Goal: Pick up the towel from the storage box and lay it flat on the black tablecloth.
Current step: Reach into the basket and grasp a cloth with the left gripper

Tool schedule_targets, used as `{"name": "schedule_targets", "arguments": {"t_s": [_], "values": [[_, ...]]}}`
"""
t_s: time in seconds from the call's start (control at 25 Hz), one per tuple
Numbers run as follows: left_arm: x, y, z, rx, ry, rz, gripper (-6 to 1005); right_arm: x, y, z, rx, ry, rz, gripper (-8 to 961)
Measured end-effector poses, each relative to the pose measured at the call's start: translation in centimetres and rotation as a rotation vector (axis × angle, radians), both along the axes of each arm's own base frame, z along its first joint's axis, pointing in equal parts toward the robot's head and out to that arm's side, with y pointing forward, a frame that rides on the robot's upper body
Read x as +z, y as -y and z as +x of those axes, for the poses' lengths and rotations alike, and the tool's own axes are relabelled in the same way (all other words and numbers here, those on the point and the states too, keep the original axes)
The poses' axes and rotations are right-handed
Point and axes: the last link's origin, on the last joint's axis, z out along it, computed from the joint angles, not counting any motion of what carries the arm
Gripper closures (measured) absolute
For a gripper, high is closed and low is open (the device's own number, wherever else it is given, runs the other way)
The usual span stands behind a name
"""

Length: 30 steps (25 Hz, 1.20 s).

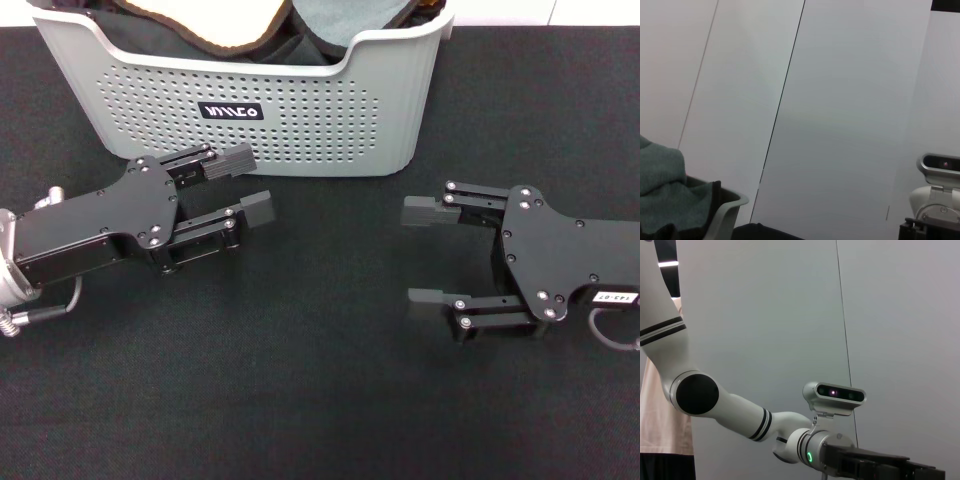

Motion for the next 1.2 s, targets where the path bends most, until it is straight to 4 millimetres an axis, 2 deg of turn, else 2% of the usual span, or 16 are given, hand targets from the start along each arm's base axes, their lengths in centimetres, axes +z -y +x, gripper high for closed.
{"name": "schedule_targets", "arguments": {"t_s": [0.88, 1.12, 1.2], "values": [[-0.5, 0.4, 0.1, 0.003, 0.013, -0.01, 362, 0.2, 0.1, 0.4, -0.024, -0.012, 0.001, 187], [0.1, -0.8, 0.8, -0.003, 0.049, 0.088, 363, 1.3, 0.5, 1.7, -0.074, -0.051, 0.047, 187], [0.4, -2.3, 1.4, 0.021, 0.057, 0.172, 364, 1.6, 0.9, 2.2, -0.083, -0.058, 0.056, 188]]}}
